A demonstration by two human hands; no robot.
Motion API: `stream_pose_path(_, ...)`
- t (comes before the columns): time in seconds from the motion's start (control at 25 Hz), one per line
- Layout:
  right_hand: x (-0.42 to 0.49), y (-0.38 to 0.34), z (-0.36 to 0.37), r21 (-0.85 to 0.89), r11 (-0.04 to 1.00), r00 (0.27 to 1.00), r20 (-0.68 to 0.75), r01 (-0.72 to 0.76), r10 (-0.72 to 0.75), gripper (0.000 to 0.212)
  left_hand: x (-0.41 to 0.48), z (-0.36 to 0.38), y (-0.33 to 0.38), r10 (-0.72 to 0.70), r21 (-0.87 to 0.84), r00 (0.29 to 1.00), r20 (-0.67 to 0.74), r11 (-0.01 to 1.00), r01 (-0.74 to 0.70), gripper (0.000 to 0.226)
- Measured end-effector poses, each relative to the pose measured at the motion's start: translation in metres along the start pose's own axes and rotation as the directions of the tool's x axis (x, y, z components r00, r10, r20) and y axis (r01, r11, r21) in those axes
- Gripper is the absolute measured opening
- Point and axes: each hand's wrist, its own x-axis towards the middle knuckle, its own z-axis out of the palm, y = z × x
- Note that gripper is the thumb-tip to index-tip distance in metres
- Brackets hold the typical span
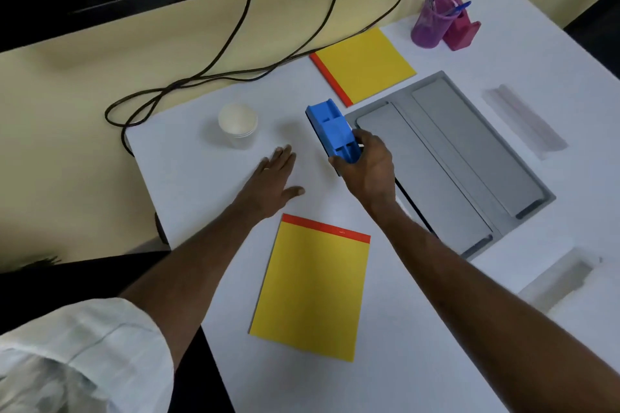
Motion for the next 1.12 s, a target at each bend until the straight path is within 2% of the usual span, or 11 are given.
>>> stream_pose_path(0.08, 0.024, -0.003, 0.009, -0.038, 0.998, 0.999, 0.014, 0.044, -0.043, 0.063, 0.002, 0.007, -0.010, 0.035, 0.043, 0.998, -0.055, 0.999, -0.033, 0.090)
stream_pose_path(0.16, 0.048, -0.006, 0.019, -0.072, 0.995, 0.998, 0.022, 0.066, -0.065, 0.060, -0.001, 0.018, -0.016, 0.067, 0.079, 0.984, -0.166, 0.995, -0.055, 0.090)
stream_pose_path(0.28, 0.083, -0.009, 0.035, -0.125, 0.988, 0.995, 0.052, 0.088, -0.082, 0.058, -0.001, 0.029, -0.020, 0.107, 0.121, 0.944, -0.313, 0.990, -0.072, 0.078)
stream_pose_path(0.4, 0.114, -0.010, 0.052, -0.187, 0.977, 0.992, 0.081, 0.106, -0.092, 0.058, 0.001, 0.034, -0.023, 0.109, 0.133, 0.918, -0.381, 0.989, -0.062, 0.061)
stream_pose_path(0.6, 0.142, -0.005, 0.077, -0.218, 0.970, 0.993, 0.071, 0.111, -0.098, 0.053, 0.001, 0.040, -0.025, 0.114, 0.112, 0.902, -0.416, 0.991, -0.074, 0.051)
stream_pose_path(1.12, 0.161, -0.007, 0.086, -0.204, 0.967, 0.989, 0.024, 0.150, -0.148, 0.058, 0.000, 0.039, -0.022, 0.108, 0.040, 0.895, -0.434, 0.994, -0.100, 0.049)
